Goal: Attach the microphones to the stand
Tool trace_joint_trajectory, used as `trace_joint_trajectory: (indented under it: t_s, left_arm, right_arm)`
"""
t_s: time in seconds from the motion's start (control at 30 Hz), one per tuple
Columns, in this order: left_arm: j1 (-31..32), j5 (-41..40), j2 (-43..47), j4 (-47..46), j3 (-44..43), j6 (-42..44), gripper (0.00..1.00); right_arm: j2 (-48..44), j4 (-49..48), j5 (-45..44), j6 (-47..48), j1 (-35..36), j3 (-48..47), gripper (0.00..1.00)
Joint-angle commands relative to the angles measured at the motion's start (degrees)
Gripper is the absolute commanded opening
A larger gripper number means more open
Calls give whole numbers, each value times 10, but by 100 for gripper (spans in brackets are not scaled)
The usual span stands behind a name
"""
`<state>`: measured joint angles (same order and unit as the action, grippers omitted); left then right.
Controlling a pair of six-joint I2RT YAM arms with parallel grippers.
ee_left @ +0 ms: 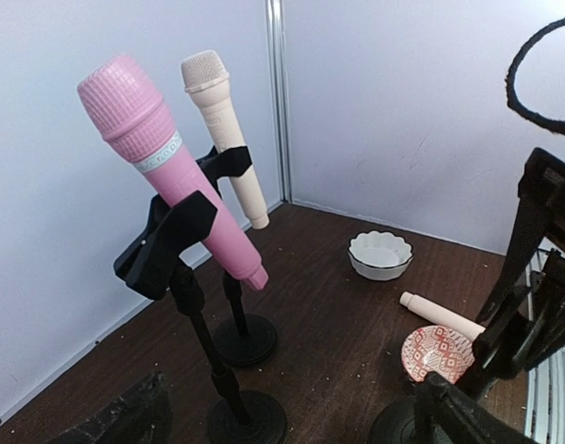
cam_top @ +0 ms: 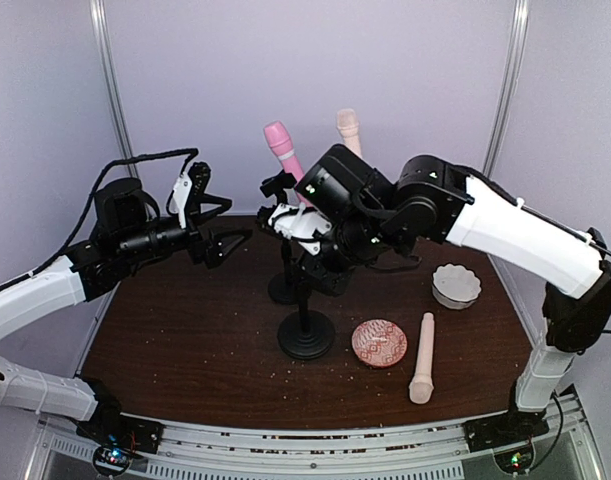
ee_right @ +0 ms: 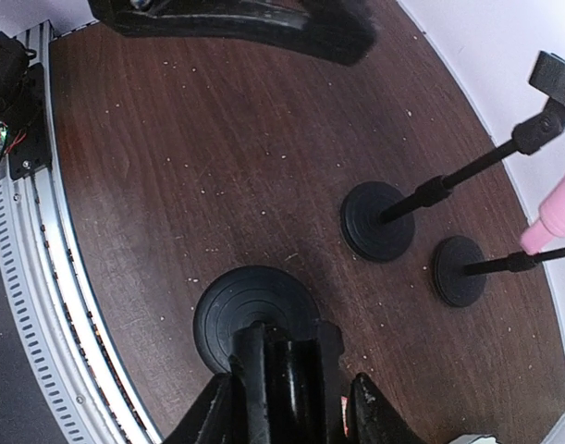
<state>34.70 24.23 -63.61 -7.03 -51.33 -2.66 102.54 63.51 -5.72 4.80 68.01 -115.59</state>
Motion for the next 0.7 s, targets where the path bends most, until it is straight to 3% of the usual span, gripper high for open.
trace_joint_trajectory:
  t_s: [0.0, 0.67]
  left_arm:
    - [-3, -8, 6, -11, -17, 8, 93]
    - [-3, -2, 4, -13, -17, 6, 93]
  right_arm:
    - [18, -71, 17, 28, -1, -11, 31]
    - [35, -176, 85, 57, -40, 116, 32]
